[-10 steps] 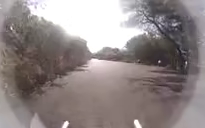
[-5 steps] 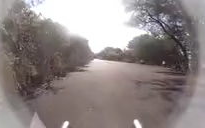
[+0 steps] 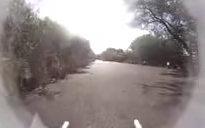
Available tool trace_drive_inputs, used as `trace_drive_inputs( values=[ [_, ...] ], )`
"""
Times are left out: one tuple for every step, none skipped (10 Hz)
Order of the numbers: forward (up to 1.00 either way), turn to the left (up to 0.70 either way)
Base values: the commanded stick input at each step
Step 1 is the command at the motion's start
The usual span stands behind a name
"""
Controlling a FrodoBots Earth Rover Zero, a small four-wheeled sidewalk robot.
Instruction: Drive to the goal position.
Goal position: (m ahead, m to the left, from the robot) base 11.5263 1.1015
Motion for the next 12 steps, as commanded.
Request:
trace_drive_inputs(
  values=[
    [0.70, 0.00],
    [0.70, 0.00],
    [0.70, 0.00],
    [0.70, 0.00],
    [0.70, 0.00],
    [0.70, 0.00],
    [0.70, 0.00],
    [0.70, 0.00],
    [0.70, 0.00],
    [0.70, 0.00],
    [0.70, 0.00],
    [0.70, 0.00]
  ],
)
